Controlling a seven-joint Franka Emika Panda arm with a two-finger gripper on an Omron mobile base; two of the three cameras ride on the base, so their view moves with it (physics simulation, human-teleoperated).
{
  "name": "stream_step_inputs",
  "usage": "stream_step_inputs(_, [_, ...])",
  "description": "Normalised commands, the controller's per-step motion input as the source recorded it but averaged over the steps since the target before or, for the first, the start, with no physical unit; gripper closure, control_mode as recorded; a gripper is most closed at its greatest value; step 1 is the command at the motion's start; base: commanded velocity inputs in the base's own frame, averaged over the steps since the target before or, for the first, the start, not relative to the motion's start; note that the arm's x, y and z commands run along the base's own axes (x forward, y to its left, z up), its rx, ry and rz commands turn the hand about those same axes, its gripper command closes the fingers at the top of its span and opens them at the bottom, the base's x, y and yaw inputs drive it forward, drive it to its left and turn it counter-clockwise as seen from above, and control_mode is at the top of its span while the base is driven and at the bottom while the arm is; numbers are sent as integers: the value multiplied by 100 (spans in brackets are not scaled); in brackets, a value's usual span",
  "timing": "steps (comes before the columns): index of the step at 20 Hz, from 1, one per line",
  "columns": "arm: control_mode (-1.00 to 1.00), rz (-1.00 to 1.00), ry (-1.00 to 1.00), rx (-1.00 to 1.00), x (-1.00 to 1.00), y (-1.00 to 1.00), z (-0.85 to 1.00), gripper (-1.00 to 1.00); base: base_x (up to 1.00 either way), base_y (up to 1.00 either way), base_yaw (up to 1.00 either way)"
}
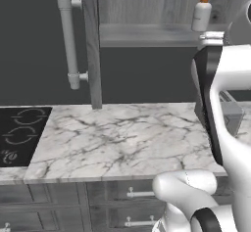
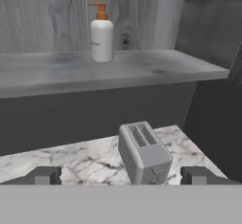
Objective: Locate and retrieve the dish brush and soap dispenser from the cabinet. Place them next to the sink.
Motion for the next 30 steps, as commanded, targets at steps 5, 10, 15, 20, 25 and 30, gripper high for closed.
stream_step_inputs(5, [-100, 1, 1, 8, 31, -16, 8, -100, 0, 0, 0])
stream_step_inputs(10, [-100, 11, 5, 2, 54, -13, 8, -100, 0, 0, 0])
stream_step_inputs(15, [-100, 8, 2, 2, 61, -38, 0, -100, 0, 0, 0])
stream_step_inputs(20, [-100, 0, 5, 0, 58, -37, 5, -100, 0, 0, 0])
stream_step_inputs(25, [-100, 2, 4, 0, 55, -24, 4, -100, 0, 0, 0])
stream_step_inputs(30, [-100, 3, 4, 0, 68, -22, 1, -100, 0, 0, 0])
